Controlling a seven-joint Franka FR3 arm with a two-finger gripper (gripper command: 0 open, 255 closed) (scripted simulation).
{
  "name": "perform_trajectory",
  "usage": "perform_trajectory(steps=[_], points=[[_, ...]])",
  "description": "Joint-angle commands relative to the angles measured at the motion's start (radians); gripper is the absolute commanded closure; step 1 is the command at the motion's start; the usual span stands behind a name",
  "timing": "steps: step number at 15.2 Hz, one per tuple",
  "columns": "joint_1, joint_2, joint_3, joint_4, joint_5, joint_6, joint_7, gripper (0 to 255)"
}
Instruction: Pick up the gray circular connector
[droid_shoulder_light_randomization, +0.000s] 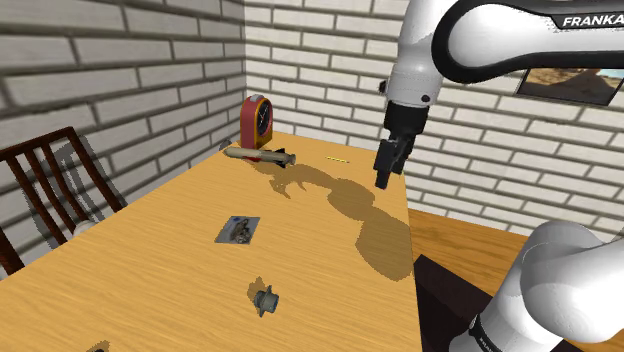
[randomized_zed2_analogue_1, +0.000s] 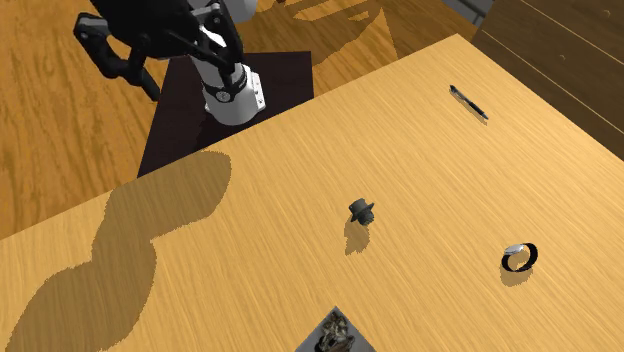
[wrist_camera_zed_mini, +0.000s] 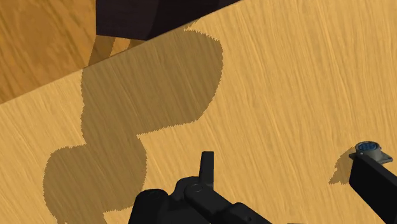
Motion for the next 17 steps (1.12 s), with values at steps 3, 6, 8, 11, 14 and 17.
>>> perform_trajectory(steps=[3,6,8,11,14,17], points=[[0.022,0.069,0.069,-0.032,0.048,0.102,0.070,0],[0.036,0.140,0.121,-0.041,0.076,0.182,0.120,0],[0.044,0.194,0.155,-0.040,0.091,0.236,0.153,0],[0.052,0.283,0.207,-0.029,0.104,0.316,0.205,0],[0.057,0.382,0.257,-0.006,0.105,0.394,0.261,0],[0.060,0.491,0.304,0.029,0.089,0.467,0.323,0]])
